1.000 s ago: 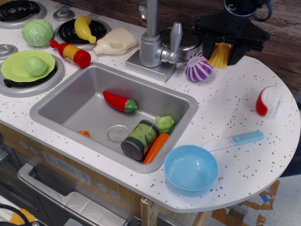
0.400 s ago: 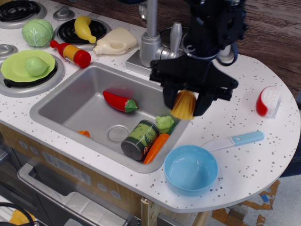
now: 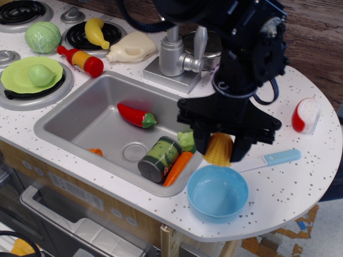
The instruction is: Put corn into bowl
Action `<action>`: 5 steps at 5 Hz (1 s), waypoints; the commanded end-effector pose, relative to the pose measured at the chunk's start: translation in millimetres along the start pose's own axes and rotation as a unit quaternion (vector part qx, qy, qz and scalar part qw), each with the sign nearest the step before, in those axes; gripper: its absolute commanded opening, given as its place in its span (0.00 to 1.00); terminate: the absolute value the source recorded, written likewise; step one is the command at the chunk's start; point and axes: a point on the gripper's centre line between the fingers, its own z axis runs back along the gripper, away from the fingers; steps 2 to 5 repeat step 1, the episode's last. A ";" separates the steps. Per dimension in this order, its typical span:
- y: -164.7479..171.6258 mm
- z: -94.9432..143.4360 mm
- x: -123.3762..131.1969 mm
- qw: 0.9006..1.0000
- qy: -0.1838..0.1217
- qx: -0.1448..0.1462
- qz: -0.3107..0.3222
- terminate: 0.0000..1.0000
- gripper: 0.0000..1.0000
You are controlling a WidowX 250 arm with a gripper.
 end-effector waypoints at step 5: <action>-7.5 -1.9 -8.6 0.999 -0.008 -0.023 0.027 1.00 0.00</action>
